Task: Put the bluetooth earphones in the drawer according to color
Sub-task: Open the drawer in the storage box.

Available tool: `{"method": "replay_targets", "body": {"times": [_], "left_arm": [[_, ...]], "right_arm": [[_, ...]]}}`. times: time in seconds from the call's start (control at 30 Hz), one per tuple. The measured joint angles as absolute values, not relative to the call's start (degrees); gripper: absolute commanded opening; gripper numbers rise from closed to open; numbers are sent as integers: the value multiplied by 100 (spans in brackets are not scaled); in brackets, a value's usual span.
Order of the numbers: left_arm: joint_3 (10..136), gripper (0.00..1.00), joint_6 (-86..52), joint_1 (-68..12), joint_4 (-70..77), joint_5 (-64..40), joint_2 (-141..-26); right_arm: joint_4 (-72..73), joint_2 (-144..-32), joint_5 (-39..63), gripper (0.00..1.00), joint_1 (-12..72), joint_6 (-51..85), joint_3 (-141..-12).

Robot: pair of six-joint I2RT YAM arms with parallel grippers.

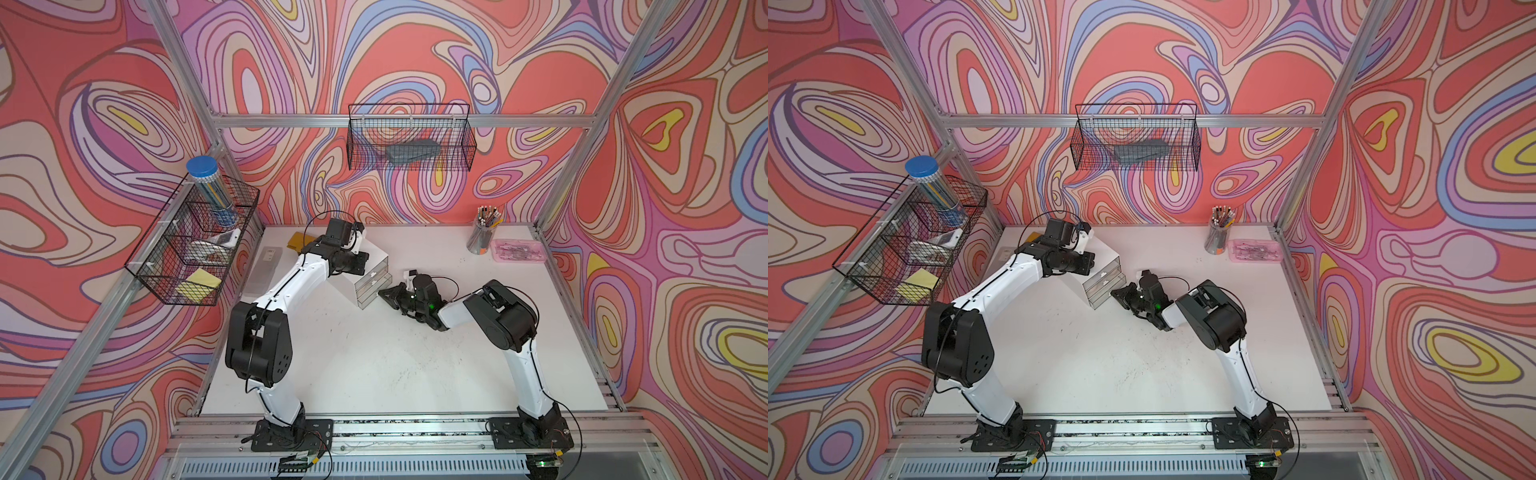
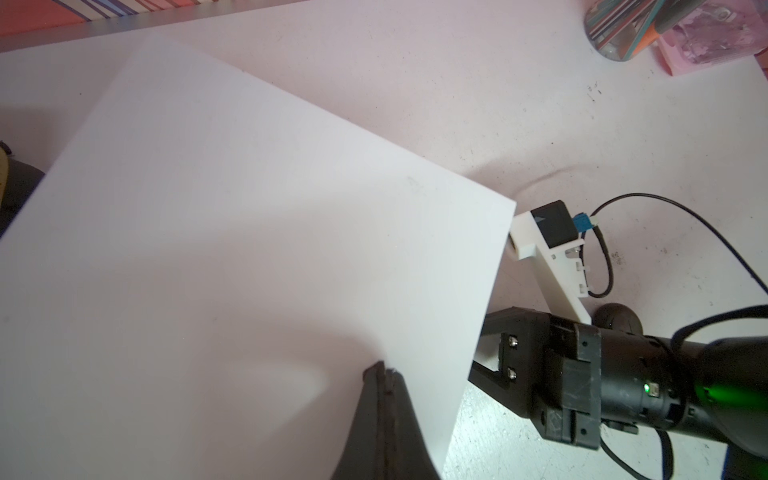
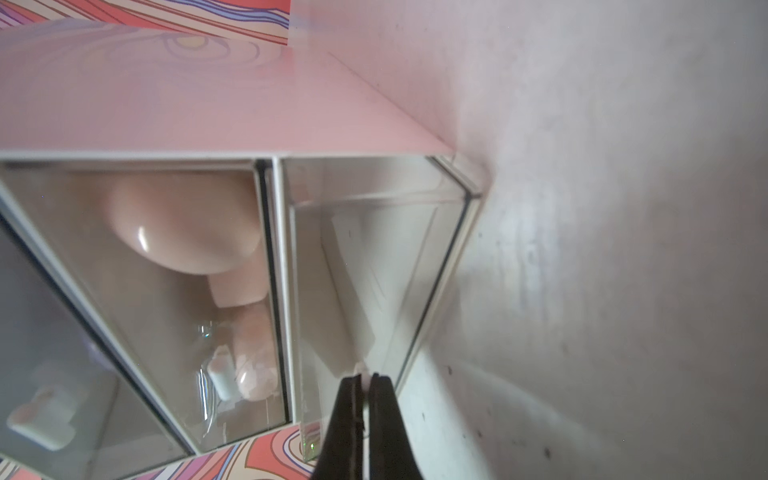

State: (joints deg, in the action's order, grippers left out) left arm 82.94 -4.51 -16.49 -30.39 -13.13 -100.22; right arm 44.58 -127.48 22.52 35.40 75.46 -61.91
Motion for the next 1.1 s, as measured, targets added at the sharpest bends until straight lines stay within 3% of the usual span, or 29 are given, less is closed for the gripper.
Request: {"method": "replay_targets", "body": {"times": [1.1], "left_arm": [[8298, 0, -451, -1653, -3046, -1302, -10022]], "right_arm": [[4447, -11979, 2165, 0, 3492, 7422, -5096]]}}
